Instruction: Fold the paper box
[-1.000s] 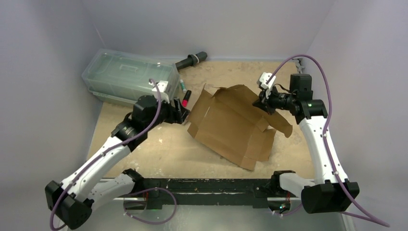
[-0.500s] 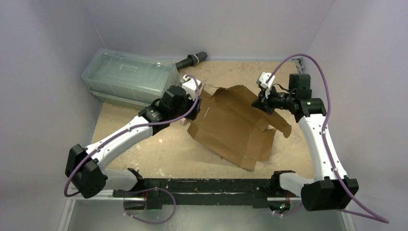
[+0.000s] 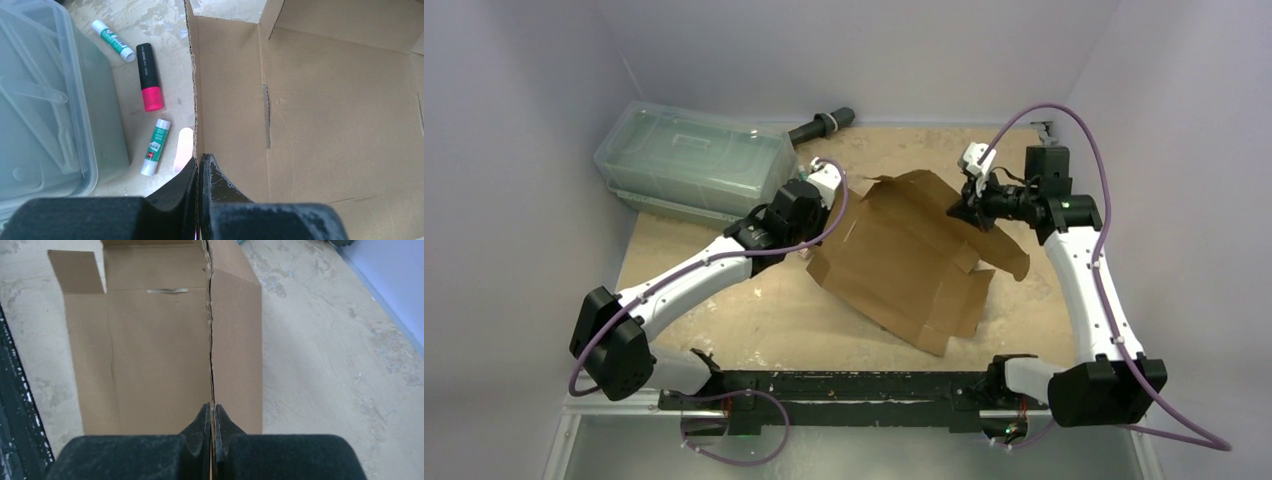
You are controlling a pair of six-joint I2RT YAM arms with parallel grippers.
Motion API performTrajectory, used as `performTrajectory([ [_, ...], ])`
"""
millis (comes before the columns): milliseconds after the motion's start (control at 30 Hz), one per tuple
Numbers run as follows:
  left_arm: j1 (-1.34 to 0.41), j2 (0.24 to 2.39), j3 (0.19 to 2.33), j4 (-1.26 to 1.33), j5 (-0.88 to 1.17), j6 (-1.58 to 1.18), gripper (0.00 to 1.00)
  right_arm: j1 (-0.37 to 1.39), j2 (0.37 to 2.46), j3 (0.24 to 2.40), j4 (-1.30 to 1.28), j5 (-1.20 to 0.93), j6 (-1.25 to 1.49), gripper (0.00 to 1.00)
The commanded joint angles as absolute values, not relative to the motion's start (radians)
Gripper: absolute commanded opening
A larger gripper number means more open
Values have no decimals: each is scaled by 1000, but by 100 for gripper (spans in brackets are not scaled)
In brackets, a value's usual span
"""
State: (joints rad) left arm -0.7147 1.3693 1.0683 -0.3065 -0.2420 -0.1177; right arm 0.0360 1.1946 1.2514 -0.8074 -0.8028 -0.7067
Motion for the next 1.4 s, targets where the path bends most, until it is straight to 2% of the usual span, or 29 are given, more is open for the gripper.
performTrajectory([
  [0, -721, 1282, 997, -226, -303, -30, 0, 3, 1229, 1312, -810, -794, -683, 3],
  [400, -728, 1169, 881, -105, -287, 43, 0, -51, 1361, 1339, -853, -875, -722, 34],
  [667, -728, 1147, 849, -73, -262, 54, 0, -51, 1443, 1373, -896, -880, -787, 33],
  [900, -730, 1112, 825, -47, -230, 60, 0, -51, 1440, 1344, -794, -851, -734, 11],
  [1033, -730, 1096, 812, -35, -212, 61, 0, -51, 1429, 1333, -757, -854, -723, 9],
  [1200, -730, 1084, 799, -26, -195, 61, 0, -51, 1443, 1334, -766, -847, -734, 35],
  [1367, -729, 1077, 795, -22, -187, 61, 0, -51, 1459, 1334, -763, -831, -736, 47],
])
